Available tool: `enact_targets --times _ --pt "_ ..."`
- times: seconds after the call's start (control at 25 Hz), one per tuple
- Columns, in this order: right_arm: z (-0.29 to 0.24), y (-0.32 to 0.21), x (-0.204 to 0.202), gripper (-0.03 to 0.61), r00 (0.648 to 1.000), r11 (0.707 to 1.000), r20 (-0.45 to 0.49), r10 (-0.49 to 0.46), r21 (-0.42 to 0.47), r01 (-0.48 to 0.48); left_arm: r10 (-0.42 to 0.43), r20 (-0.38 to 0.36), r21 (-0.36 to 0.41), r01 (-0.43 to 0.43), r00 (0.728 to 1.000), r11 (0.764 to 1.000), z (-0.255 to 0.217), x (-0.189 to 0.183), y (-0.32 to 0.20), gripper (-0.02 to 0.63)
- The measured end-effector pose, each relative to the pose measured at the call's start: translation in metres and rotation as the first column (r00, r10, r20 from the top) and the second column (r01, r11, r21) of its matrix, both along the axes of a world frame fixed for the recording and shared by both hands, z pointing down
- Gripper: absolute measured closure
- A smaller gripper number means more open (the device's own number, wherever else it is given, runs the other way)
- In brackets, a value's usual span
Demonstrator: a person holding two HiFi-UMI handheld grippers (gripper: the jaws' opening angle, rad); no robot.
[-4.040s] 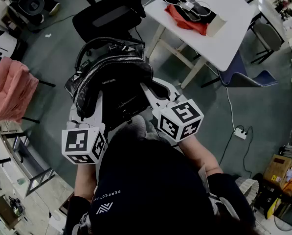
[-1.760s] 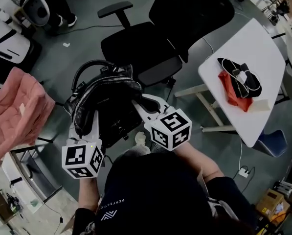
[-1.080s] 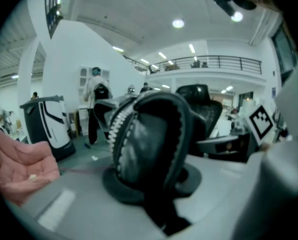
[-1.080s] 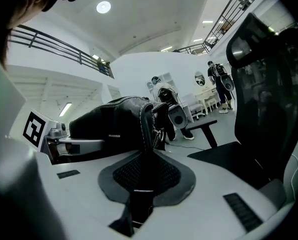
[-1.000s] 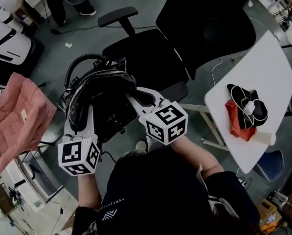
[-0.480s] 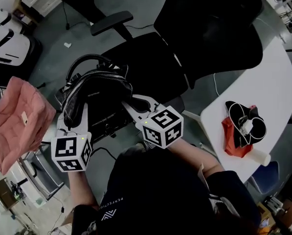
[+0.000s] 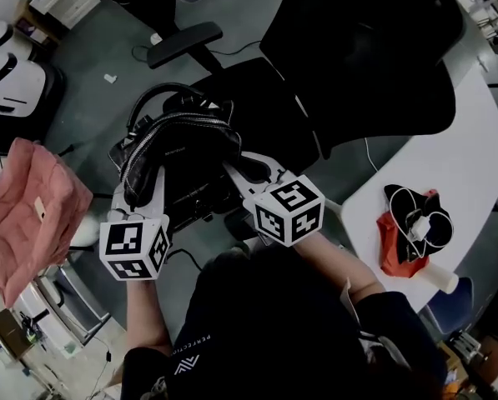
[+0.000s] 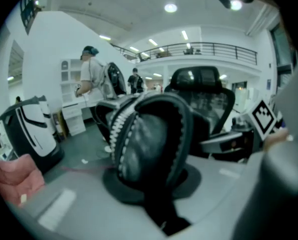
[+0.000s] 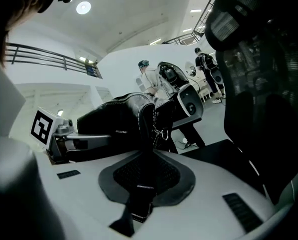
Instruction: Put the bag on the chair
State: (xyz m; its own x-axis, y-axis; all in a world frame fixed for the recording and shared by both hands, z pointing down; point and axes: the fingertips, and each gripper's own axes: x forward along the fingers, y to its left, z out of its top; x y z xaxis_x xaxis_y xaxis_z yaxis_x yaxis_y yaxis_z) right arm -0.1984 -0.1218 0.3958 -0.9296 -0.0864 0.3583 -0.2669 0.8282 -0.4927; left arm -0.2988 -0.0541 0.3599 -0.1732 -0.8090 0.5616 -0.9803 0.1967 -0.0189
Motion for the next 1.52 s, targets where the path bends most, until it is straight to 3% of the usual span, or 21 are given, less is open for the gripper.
enact_targets --times 0.36,0.88,1.52 --pt "0.031 -0.067 0.049 0.543 0.981 0.984 -0.077 0.176 -0.003 -0.177 0.159 -0.052 0.011 -0.159 0.986 0.987 0.037 0.037 -0.082 0.548" --pt "0.084 -0.129 0.117 0.543 0.906 0.922 -0.198 0.375 -0.019 -0.386 0.377 -0.118 -0.005 -0.38 0.919 0.925 0.102 0.091 -0.18 0.536" --pt "0.146 -0.129 0.16 0.543 0.838 0.875 -0.353 0.417 -0.095 -0.475 0.585 -0.165 -0.056 -0.599 0.794 0.799 0.175 0.133 -0.226 0.497"
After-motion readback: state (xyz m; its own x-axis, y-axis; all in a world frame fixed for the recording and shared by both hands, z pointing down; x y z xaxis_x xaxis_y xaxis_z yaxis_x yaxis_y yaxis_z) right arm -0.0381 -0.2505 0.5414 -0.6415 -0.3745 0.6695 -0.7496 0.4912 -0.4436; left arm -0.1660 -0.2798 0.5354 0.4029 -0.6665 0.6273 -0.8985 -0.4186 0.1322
